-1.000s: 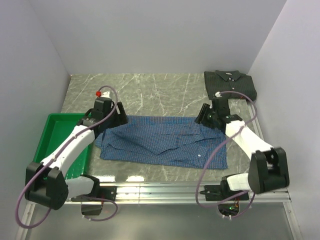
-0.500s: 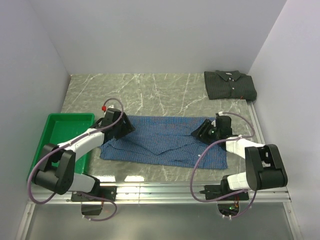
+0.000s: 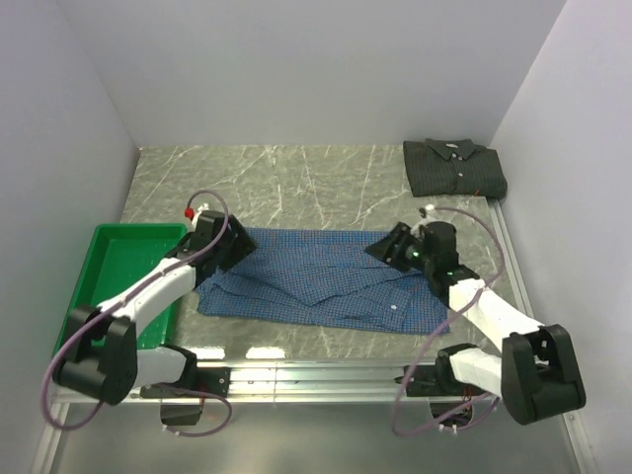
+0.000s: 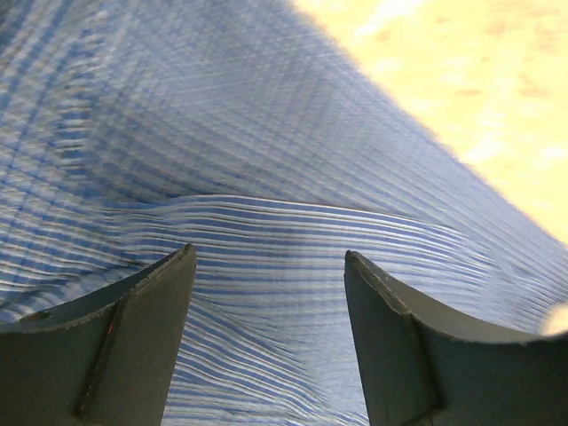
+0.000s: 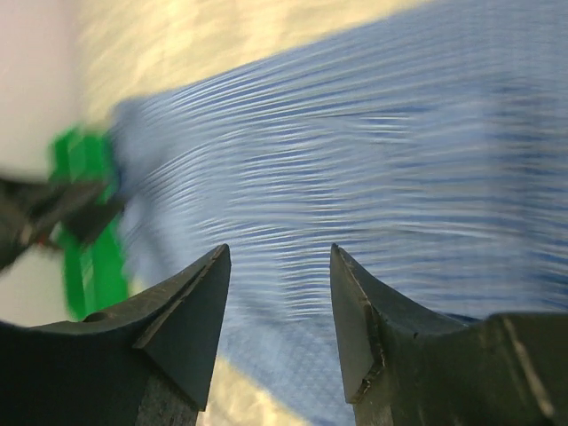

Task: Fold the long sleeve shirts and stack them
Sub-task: Fold the shirt

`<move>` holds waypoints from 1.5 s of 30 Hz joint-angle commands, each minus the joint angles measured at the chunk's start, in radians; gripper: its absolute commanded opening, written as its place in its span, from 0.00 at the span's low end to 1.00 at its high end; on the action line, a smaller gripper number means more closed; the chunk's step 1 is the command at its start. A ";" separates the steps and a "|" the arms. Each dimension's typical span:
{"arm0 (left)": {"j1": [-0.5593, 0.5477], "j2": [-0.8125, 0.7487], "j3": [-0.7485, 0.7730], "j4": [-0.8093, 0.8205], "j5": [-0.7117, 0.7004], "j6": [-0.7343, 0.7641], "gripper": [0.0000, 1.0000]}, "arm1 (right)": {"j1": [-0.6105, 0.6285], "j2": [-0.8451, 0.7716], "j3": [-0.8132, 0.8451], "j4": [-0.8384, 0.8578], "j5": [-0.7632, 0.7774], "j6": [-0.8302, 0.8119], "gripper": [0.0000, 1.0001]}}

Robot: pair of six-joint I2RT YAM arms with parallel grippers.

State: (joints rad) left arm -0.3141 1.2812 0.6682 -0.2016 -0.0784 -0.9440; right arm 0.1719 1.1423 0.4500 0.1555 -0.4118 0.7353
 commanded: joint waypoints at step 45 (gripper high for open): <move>0.083 0.520 0.303 0.205 0.017 0.011 0.59 | 0.485 0.535 0.130 0.238 -0.220 0.051 0.58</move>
State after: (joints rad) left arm -0.2424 1.7294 0.8837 0.0528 -0.0235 -1.0000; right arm 0.6739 1.7615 0.6052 0.5247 -0.6861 0.8818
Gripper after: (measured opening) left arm 0.589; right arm 0.578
